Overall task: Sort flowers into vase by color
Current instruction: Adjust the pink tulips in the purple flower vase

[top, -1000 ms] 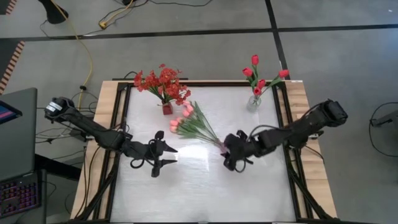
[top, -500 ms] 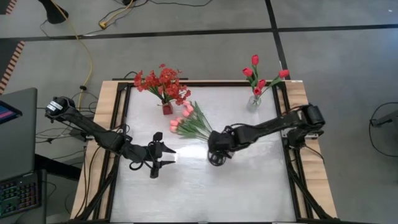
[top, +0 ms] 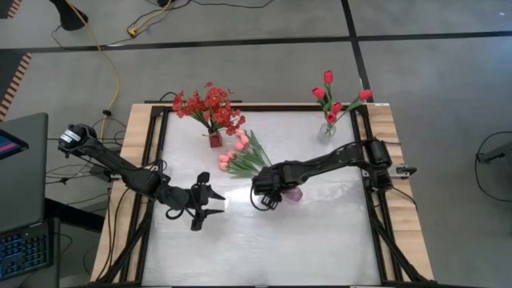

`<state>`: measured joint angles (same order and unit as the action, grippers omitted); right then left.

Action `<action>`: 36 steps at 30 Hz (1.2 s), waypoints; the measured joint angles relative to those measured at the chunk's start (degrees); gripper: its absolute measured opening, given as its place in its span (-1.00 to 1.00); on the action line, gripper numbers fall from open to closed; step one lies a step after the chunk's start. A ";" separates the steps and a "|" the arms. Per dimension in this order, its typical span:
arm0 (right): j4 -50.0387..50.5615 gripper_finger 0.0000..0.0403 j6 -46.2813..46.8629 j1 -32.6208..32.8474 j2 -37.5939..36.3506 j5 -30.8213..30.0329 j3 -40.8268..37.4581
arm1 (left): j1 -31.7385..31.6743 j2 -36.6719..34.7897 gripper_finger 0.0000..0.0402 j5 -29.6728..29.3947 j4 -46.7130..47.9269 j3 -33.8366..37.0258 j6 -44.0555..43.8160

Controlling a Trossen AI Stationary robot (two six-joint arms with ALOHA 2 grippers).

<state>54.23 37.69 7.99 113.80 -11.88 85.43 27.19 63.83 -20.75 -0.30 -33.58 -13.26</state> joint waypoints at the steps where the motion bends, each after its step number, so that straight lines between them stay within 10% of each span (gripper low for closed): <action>1: -0.04 0.14 -0.02 0.01 0.00 0.00 0.01 | -0.01 0.00 -0.11 0.02 0.00 0.00 0.00; 36: 0.88 0.08 -0.02 -1.25 3.67 -1.13 -3.23 | 0.18 0.00 -0.11 -0.43 0.18 0.00 0.52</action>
<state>55.11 37.67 6.74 117.47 -13.01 82.19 27.38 63.83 -21.18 -0.11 -33.58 -12.73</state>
